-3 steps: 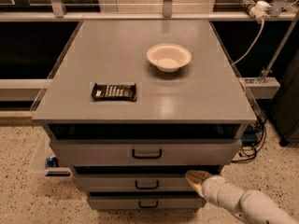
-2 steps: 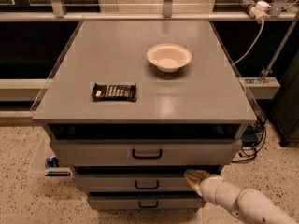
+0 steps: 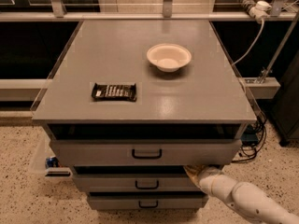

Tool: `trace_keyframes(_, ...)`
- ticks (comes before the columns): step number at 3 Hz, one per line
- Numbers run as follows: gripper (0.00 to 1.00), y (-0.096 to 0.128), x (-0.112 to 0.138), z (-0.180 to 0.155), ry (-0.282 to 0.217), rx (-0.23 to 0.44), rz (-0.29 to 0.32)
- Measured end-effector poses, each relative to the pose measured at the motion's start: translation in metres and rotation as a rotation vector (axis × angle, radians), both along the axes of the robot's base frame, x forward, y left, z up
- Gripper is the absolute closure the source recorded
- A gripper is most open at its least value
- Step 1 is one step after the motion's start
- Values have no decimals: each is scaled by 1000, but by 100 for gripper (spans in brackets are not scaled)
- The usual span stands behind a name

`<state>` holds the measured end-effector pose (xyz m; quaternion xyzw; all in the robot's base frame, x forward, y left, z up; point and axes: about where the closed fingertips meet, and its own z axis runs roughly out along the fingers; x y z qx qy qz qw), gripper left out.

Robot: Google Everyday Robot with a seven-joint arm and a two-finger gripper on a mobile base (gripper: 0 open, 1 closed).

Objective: Open middle drawer

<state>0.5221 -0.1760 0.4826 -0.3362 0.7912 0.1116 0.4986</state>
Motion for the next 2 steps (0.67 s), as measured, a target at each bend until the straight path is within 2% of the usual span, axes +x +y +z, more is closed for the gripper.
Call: trace_keyframes(2, 100, -1, 0, -18, 33, -11, -38)
